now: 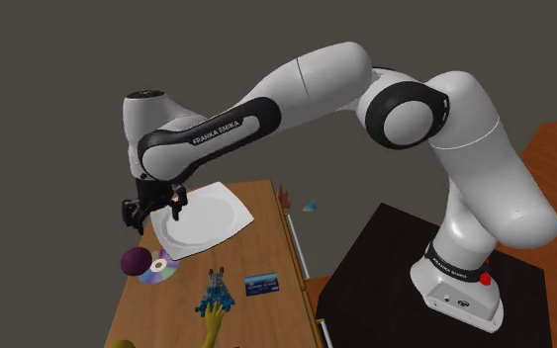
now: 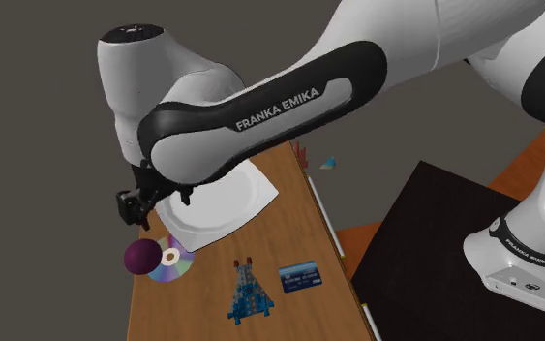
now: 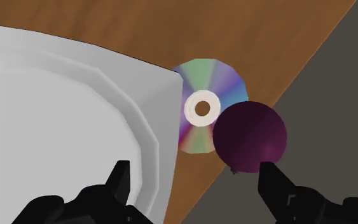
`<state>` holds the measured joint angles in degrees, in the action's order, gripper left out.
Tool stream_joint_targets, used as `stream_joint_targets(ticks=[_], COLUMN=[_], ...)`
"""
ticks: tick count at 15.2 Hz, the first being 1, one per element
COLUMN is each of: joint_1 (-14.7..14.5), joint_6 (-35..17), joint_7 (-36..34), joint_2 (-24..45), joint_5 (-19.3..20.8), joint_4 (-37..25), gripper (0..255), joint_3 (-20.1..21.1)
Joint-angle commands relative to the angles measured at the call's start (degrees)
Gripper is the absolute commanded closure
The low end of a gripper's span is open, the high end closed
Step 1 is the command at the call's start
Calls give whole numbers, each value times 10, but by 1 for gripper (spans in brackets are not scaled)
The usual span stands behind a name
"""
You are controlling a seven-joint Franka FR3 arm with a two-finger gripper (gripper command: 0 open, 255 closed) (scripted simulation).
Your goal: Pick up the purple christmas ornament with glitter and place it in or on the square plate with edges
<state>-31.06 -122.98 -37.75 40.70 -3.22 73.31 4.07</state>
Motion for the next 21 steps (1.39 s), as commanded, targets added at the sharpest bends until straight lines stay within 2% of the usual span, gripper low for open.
stream_joint_targets(ticks=[1,4,5,13,20,21], joint_1=[-35,-97,-113,-108,-108,-108], joint_6=[-102,-231,-258,-268,-268,-268], joint_7=[-7,-44,-56,-52,-52,-52], joint_2=[-12,-4,1,64,64,64], joint_5=[42,119,138,135,135,135], joint_4=[55,102,108,54,54,54], gripper=[0,0,0,0,0,255], joint_3=[-14,-53,-66,-66,-66,-66])
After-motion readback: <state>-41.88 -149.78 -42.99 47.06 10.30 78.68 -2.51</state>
